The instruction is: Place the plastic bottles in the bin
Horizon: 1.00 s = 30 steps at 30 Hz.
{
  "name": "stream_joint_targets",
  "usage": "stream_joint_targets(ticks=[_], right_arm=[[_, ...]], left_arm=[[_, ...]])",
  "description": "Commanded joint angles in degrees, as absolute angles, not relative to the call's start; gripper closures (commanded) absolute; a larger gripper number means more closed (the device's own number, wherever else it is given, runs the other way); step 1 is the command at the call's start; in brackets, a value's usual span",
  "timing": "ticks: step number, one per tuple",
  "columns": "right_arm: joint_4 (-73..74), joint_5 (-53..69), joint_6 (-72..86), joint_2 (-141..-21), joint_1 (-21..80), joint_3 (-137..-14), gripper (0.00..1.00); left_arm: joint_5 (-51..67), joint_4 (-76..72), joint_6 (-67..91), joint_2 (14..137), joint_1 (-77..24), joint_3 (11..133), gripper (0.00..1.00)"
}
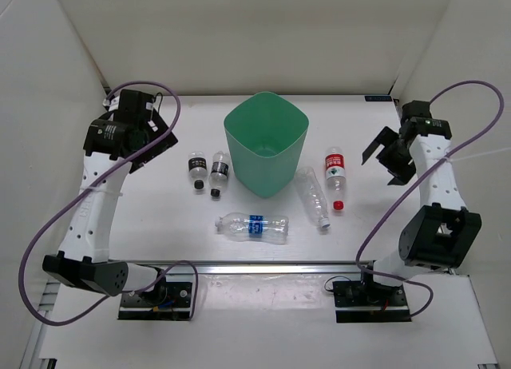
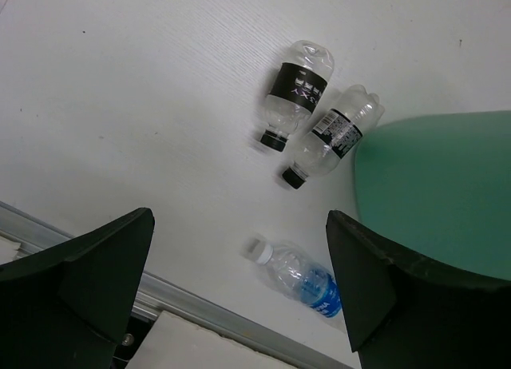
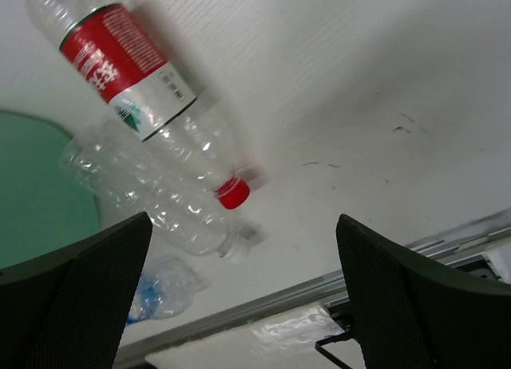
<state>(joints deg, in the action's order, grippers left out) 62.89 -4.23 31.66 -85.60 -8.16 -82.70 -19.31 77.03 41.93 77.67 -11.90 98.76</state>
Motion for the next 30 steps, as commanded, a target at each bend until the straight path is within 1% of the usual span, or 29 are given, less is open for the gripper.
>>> stream_joint_targets(ticks=[1, 6, 15, 21, 27, 29, 30], right_arm=[[60.73, 5.62, 27.42, -89.72, -7.39, -84.99, 0.00], [55.03, 5.80, 25.84, -90.26, -4.58, -84.38, 0.00], [52.56, 5.98, 23.47, -101.41, -3.25, -85.34, 0.00], [51.06, 5.98, 24.08, -106.25, 0.96, -85.34, 0.00], [50.45, 3.26, 23.47, -112.31, 4.83, -85.34, 0.00], [50.45, 3.25, 24.52, -114.25, 4.83, -85.34, 0.06], [50.45, 3.25, 24.52, -114.26, 4.83, -84.73, 0.13]], left_arm=[[-17.58, 79.28, 40.78, 75.06, -12.22, 98.35, 0.00], [-17.58, 79.28, 40.78, 73.31, -12.22, 97.13, 0.00], [-18.63, 79.28, 40.78, 71.63, -12.22, 94.66, 0.00], [-18.63, 79.28, 40.26, 71.11, -12.22, 93.34, 0.00], [-18.63, 79.28, 40.25, 71.10, -12.22, 92.81, 0.00], [-18.63, 79.28, 40.25, 71.63, -12.22, 92.81, 0.00], [-18.63, 79.28, 40.25, 71.63, -12.22, 92.81, 0.00]])
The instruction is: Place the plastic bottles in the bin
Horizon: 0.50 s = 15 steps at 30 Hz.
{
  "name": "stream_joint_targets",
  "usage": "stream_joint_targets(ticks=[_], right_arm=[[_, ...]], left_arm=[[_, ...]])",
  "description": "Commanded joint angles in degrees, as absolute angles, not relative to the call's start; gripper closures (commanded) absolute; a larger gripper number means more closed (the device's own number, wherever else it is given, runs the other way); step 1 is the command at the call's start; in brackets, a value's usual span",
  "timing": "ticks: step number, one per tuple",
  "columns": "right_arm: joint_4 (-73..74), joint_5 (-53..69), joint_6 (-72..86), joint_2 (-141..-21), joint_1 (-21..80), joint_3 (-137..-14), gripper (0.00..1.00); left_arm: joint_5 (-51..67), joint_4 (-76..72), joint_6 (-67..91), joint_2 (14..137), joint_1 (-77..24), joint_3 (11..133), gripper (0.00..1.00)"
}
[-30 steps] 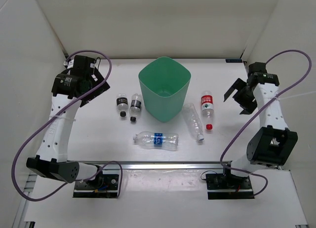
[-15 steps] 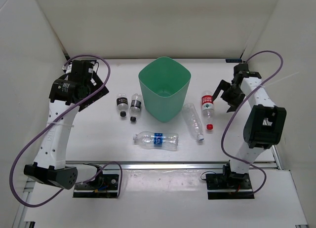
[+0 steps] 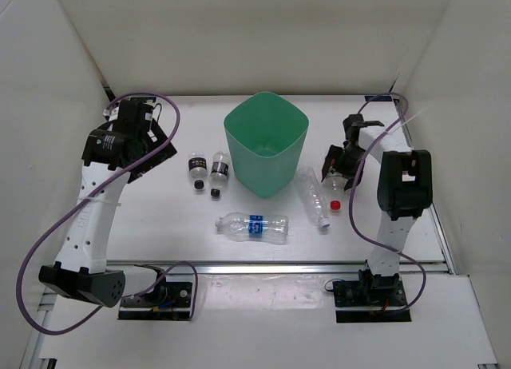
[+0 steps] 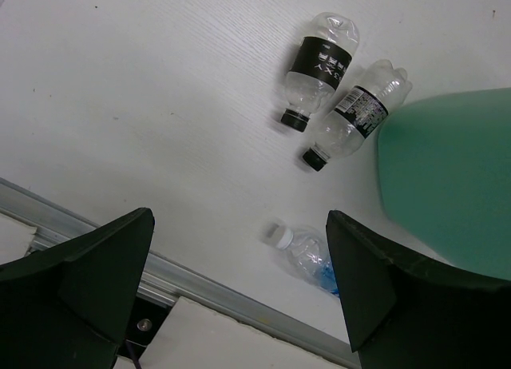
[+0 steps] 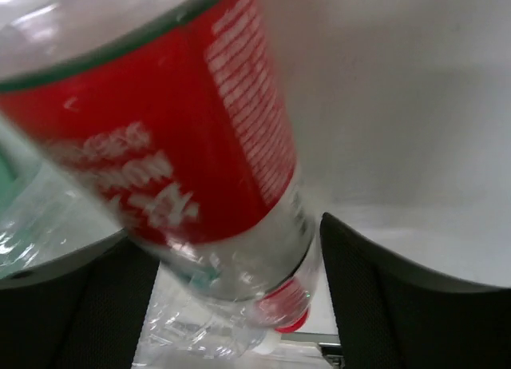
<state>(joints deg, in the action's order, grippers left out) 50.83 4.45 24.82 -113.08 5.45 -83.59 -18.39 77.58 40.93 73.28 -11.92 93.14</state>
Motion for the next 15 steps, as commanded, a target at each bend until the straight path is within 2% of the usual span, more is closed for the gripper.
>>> stream_joint_targets(ticks=[1, 2, 4, 9, 10, 15], right_arm=[[50.45, 3.95, 25.48, -114.26, 4.31, -84.73, 0.21], [51.06, 3.43, 27.32, -113.39, 3.70, -84.20, 0.40], [51.06, 1.07, 28.82, -109.54, 3.17, -84.20, 0.51], [58.61, -4.31, 33.04, -101.53, 3.16, -95.60, 0.63], [59.41, -4.31, 34.61, -100.38, 3.16, -101.98, 0.63], [57.49, 0.53, 37.44, -96.77, 9.56, -117.85, 0.65]], left_arm=[[-19.15, 79.28, 40.25, 71.63, -12.22, 92.81, 0.00], [-19.68, 79.28, 40.25, 71.63, -12.22, 92.81, 0.00], [-20.30, 79.28, 40.25, 71.63, -12.22, 92.81, 0.00], [-20.30, 79.80, 40.78, 71.63, -12.22, 93.34, 0.00], [-20.82, 79.80, 40.78, 71.63, -12.22, 92.73, 0.00], [-20.83, 79.80, 40.78, 72.24, -12.22, 92.72, 0.00]])
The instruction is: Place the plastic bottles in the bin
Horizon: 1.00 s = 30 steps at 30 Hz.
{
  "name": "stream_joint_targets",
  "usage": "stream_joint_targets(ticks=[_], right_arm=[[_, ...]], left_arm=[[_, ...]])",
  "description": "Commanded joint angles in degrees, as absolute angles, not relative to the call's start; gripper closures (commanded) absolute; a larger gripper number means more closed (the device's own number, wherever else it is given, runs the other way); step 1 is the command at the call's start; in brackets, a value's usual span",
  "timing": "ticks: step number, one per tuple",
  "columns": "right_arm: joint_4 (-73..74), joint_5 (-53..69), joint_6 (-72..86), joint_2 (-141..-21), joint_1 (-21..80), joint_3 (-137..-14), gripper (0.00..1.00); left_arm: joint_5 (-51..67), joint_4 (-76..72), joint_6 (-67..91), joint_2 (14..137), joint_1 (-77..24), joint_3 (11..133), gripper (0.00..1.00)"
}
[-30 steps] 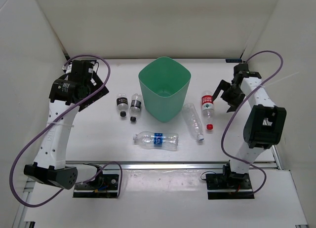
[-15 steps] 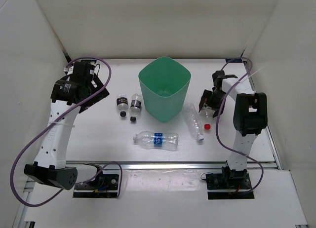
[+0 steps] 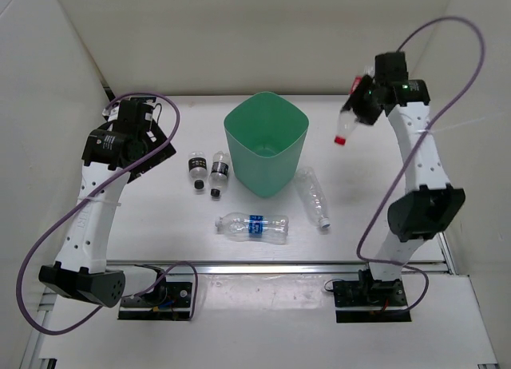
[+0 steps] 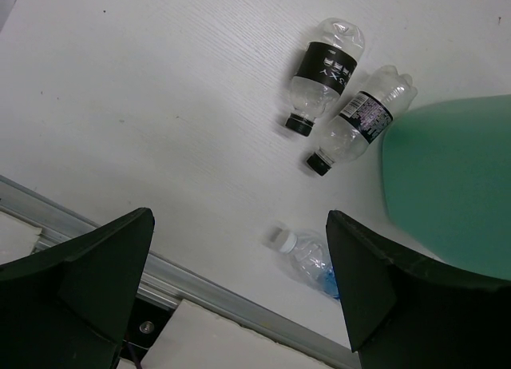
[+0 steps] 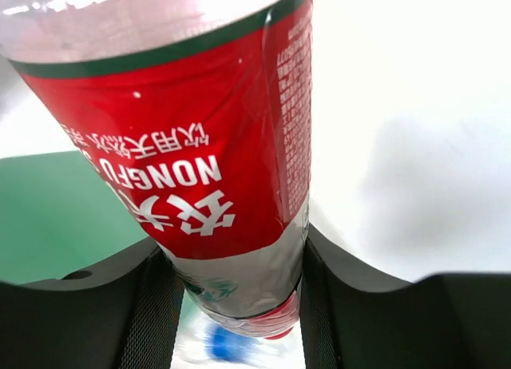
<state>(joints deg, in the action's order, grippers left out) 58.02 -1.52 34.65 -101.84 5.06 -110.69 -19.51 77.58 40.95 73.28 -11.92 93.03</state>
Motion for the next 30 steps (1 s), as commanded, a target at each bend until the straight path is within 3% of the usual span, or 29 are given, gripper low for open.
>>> stream_joint_targets(ticks=[1, 7, 9, 12, 13, 20, 24, 30], right_arm=[[55.91, 0.53, 37.44, -97.29, 14.19, -119.51, 0.65], [50.63, -1.93, 33.76, -110.53, 28.11, -139.61, 0.50], [50.10, -0.26, 34.36, -112.49, 29.35, -140.45, 0.43], [50.87, 1.14, 39.80, -111.63, 29.97, -132.30, 0.15], [51.76, 0.10, 41.29, -110.75, 29.97, -130.36, 0.00], [52.99, -4.12, 41.40, -95.05, 21.91, -122.26, 0.00], [53.00, -6.68, 39.38, -85.54, 17.06, -105.16, 0.00], [44.58, 4.44, 33.58, -74.19, 15.12, -70.00, 0.00]], left_arm=[[-20.13, 79.20, 40.78, 72.77, -12.22, 92.72, 0.00], [-18.28, 78.66, 40.78, 74.61, -12.22, 93.34, 0.00], [-18.28, 78.66, 40.78, 74.62, -12.22, 93.34, 0.00], [-18.28, 78.66, 40.78, 74.62, -12.22, 93.34, 0.00], [-18.28, 78.14, 40.78, 74.01, -12.22, 93.34, 0.00], [-18.81, 78.13, 40.78, 72.69, -12.22, 92.20, 0.00], [-18.81, 78.13, 40.78, 72.69, -12.22, 91.67, 0.00], [-18.81, 78.13, 40.78, 72.69, -12.22, 91.76, 0.00]])
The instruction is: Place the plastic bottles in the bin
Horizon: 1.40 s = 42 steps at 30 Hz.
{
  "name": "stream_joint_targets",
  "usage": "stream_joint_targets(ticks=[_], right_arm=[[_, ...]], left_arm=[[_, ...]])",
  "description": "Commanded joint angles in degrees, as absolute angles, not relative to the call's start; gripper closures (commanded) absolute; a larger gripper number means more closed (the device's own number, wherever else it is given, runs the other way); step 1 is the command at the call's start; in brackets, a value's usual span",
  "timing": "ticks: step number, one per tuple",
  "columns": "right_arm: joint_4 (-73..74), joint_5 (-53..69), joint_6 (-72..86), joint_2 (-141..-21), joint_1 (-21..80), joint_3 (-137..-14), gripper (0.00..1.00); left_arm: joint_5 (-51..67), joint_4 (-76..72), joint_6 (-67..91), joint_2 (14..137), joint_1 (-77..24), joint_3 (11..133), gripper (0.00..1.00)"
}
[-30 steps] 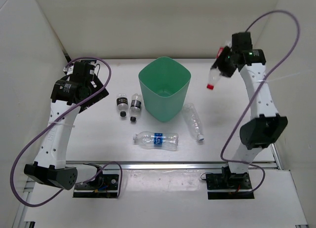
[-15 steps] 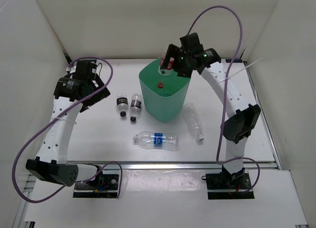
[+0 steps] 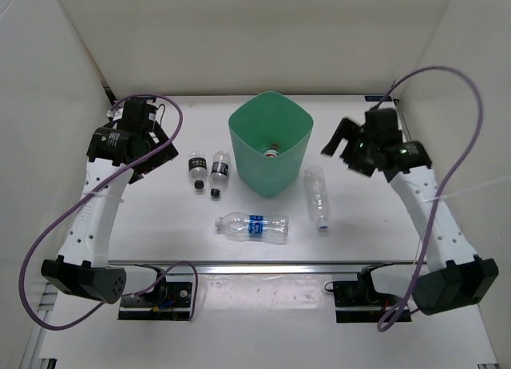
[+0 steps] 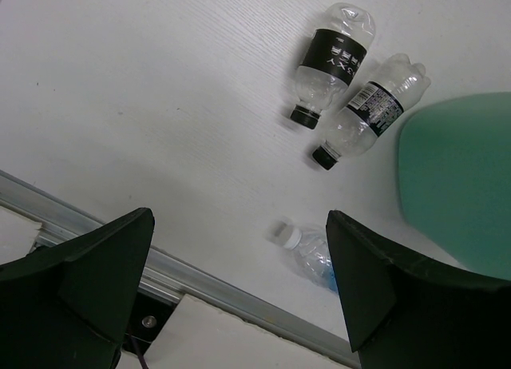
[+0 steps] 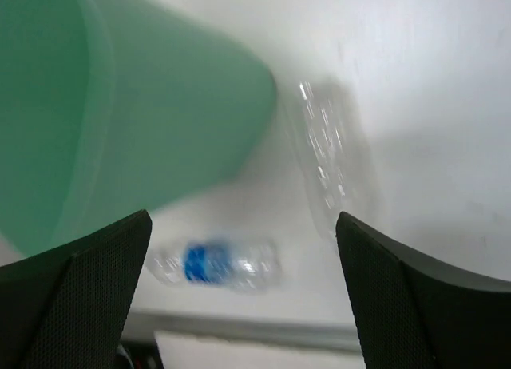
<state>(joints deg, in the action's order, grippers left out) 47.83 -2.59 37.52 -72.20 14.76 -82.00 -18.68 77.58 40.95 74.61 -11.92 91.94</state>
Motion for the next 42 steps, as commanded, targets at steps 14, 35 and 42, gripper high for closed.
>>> stream_joint_targets(ticks=[14, 35, 42], right_arm=[[34.28, 4.75, 30.94, -95.70, 16.44, -62.75, 0.00], [51.76, 4.93, 44.30, -78.38, 17.91, -97.46, 0.54], [55.90, 0.09, 38.67, -107.65, 25.57, -138.65, 0.46]], left_arm=[[-15.64, 77.08, 40.78, 73.21, -12.22, 88.42, 0.00], [-16.35, 77.08, 40.78, 71.02, -12.22, 87.36, 0.00], [-12.49, 75.94, 39.64, 72.86, -12.22, 86.84, 0.00]])
